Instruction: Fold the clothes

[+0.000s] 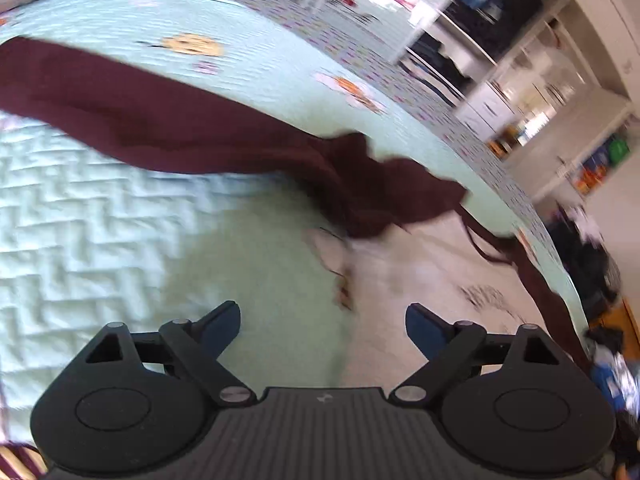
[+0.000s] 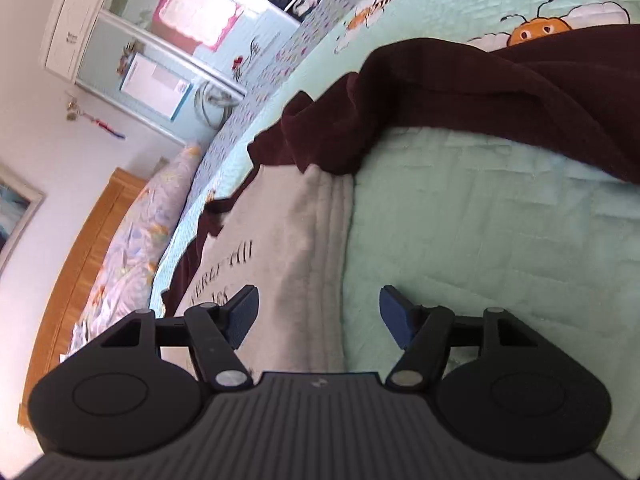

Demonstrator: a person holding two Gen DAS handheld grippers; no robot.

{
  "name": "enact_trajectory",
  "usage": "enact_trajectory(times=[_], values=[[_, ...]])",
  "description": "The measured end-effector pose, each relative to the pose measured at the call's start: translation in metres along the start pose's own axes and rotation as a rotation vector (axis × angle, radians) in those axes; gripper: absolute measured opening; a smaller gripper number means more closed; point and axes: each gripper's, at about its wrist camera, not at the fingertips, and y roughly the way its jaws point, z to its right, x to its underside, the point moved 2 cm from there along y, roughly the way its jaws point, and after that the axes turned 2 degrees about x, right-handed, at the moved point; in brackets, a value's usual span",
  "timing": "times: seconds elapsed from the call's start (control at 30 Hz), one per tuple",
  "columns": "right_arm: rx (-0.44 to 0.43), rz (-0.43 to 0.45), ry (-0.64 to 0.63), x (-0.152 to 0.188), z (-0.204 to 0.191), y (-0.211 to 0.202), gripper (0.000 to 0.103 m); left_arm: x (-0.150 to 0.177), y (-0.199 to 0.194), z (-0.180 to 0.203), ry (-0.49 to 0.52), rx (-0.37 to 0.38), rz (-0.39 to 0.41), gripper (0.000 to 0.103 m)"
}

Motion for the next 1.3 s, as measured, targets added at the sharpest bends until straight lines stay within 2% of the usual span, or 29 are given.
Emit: enact_trajectory(times=[0.17, 0.23, 0.3, 0.33, 0.37, 0.4, 0.43, 0.47, 0.53, 0.63, 0.73, 0.8, 0.87, 0.93, 1.0, 1.1, 1.2, 1.3], values=[[-0.035, -0.026, 0.017, -0.010, -0.006, 0.022, 0.069, -0.013, 0.036, 0.017, 0.011, -0.031, -0.032, 0.099], [-0.041, -0.034, 0.009, -0.015, -0.006, 0.030, 0.069, -0.018, 0.049, 0.027, 0.045, -0.020, -0.048, 0.094], [-0.037, -0.049, -0.019, -0.019, -0.008, 0.039, 0.064, -0.020, 0.061, 0.043, 0.120, -0.005, -0.082, 0.066], [-0.023, -0.057, -0.041, -0.020, -0.009, 0.041, 0.053, -0.020, 0.067, 0.049, 0.149, -0.008, -0.107, 0.041], [0.000, -0.063, -0.065, -0.021, -0.010, 0.042, 0.044, -0.020, 0.071, 0.052, 0.168, -0.015, -0.122, 0.037], [0.020, -0.068, -0.079, -0.021, -0.009, 0.043, 0.022, -0.020, 0.070, 0.052, 0.175, -0.026, -0.121, 0.035], [0.031, -0.072, -0.081, -0.021, -0.006, 0.042, 0.015, -0.019, 0.069, 0.052, 0.182, -0.038, -0.121, 0.027], [0.033, -0.074, -0.077, -0.021, -0.003, 0.041, 0.014, -0.019, 0.067, 0.050, 0.184, -0.046, -0.119, 0.018], [0.050, -0.067, -0.092, -0.019, 0.000, 0.034, 0.011, -0.016, 0.060, 0.042, 0.178, -0.052, -0.110, 0.017], [0.110, -0.053, -0.184, -0.014, -0.005, 0.025, 0.008, -0.009, 0.057, 0.040, 0.220, -0.074, -0.088, 0.018], [0.095, -0.047, -0.130, -0.014, 0.002, 0.024, 0.009, -0.007, 0.058, 0.047, 0.244, -0.121, -0.073, 0.019], [0.053, -0.046, -0.037, -0.015, 0.013, 0.019, 0.011, -0.006, 0.057, 0.053, 0.263, -0.152, -0.063, 0.023], [0.022, -0.045, 0.038, -0.015, 0.021, 0.009, 0.018, -0.005, 0.047, 0.052, 0.238, -0.163, -0.041, 0.036], [0.030, -0.042, 0.028, -0.008, 0.017, -0.010, 0.032, -0.002, 0.029, 0.046, 0.184, -0.137, -0.020, 0.037], [0.019, -0.046, 0.010, 0.002, 0.011, -0.032, 0.042, 0.003, 0.009, 0.039, 0.134, -0.105, -0.007, 0.038], [0.011, -0.072, -0.048, 0.024, 0.002, -0.055, 0.054, 0.021, -0.013, 0.028, 0.109, -0.086, -0.055, 0.040], [0.053, -0.115, -0.128, 0.045, 0.000, -0.064, 0.058, 0.042, -0.028, 0.019, 0.083, -0.046, -0.102, 0.043], [-0.006, -0.140, -0.112, 0.059, 0.000, -0.059, 0.058, 0.053, -0.036, 0.016, 0.046, 0.004, -0.111, 0.057]])
